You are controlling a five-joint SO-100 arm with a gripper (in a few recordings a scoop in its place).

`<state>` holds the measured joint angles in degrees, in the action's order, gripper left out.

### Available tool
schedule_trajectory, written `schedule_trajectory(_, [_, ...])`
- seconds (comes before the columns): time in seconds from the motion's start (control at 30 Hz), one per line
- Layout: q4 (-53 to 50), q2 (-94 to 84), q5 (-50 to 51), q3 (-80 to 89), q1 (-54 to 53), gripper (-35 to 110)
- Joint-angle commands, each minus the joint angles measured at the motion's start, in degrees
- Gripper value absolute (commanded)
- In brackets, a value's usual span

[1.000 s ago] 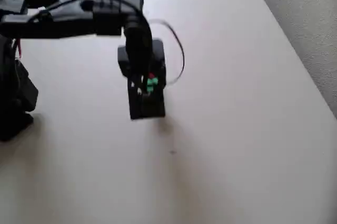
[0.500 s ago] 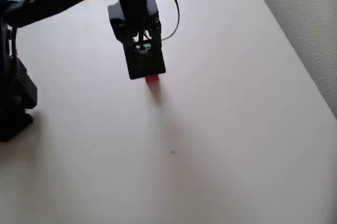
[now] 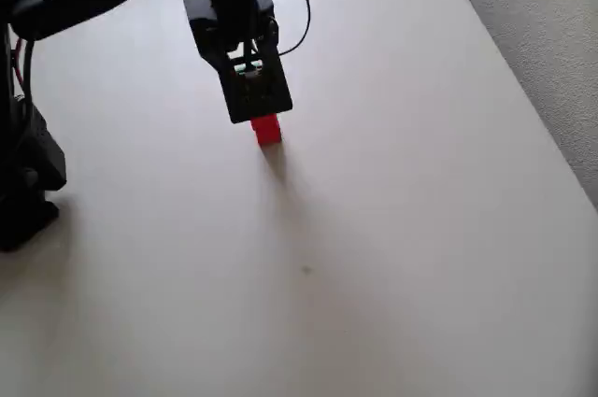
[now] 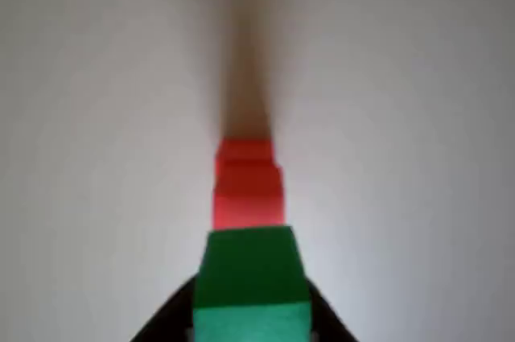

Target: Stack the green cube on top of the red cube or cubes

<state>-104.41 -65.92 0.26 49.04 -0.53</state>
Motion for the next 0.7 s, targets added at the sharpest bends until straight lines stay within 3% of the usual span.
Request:
schedule_trajectory(0.0, [-0.62,-2.29,0.88,-2.11,0.62,-2])
schedule_trajectory(0.27, [-0.44,-0.79,0.88,-2.11,0.62,-1])
schedule_trajectory(0.67, [-0.35,1.23,0.62,-2.11,0.09,14])
